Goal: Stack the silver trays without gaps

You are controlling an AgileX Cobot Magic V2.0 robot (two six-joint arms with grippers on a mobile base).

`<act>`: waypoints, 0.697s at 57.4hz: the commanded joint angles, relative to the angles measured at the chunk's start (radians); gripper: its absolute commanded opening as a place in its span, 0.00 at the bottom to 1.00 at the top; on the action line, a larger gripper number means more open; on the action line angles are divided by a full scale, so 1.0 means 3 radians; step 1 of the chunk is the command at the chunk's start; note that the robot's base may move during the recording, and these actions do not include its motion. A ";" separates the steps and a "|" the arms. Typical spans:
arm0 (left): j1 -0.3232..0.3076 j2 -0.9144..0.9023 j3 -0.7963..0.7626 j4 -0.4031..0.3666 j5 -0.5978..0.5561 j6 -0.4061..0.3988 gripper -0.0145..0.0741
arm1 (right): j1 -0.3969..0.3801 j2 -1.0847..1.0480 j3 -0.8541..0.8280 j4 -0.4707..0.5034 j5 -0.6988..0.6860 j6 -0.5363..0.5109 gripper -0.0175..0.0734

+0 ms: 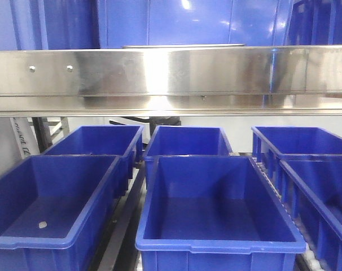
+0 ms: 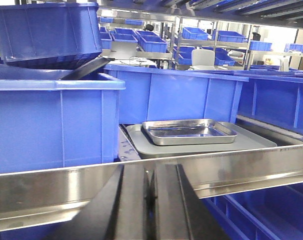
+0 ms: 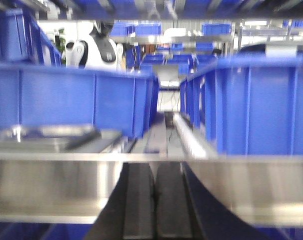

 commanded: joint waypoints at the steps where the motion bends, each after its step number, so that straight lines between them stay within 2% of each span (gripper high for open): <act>1: 0.0014 -0.0010 0.0001 -0.0005 -0.0027 0.0005 0.15 | -0.0018 -0.0046 0.0174 0.0067 -0.0153 -0.0036 0.10; 7: 0.0014 -0.0010 0.0001 -0.0005 -0.0027 0.0005 0.15 | -0.0018 -0.0135 0.0304 0.0185 -0.0175 -0.0036 0.10; 40: 0.0014 -0.0010 0.0001 0.0012 -0.0027 0.0005 0.15 | -0.0018 -0.0135 0.0304 0.0166 -0.0075 -0.0036 0.10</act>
